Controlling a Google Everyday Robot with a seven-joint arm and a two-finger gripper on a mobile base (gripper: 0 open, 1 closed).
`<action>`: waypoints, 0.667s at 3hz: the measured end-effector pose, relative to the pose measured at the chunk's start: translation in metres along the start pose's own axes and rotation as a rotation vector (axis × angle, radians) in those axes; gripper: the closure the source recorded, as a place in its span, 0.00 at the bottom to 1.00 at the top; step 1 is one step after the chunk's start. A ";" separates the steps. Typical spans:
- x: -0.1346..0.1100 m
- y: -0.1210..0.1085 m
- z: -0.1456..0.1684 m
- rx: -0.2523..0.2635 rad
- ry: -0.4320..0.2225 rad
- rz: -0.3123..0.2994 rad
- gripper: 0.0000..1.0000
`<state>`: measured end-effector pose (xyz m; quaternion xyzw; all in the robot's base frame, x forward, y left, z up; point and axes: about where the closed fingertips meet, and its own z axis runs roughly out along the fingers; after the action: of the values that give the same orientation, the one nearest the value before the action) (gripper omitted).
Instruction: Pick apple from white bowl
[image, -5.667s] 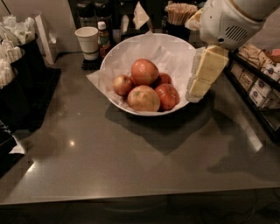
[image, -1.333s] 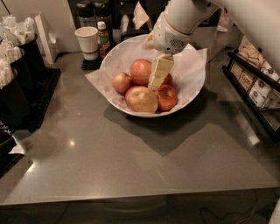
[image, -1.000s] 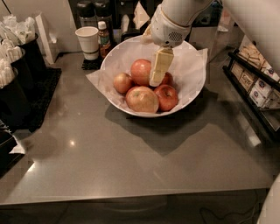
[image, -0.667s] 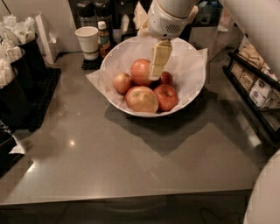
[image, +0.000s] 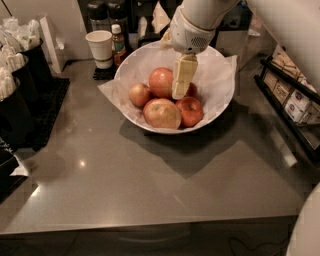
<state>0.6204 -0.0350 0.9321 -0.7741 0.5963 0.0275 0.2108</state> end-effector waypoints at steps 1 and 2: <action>-0.001 0.012 0.018 -0.029 -0.027 -0.001 0.10; -0.001 0.012 0.018 -0.029 -0.027 -0.001 0.11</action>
Offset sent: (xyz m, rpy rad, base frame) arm -0.0184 0.0126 -0.0531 0.0270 0.0822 0.0747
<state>0.6129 -0.0300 0.9129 -0.7770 0.5925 0.0463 0.2076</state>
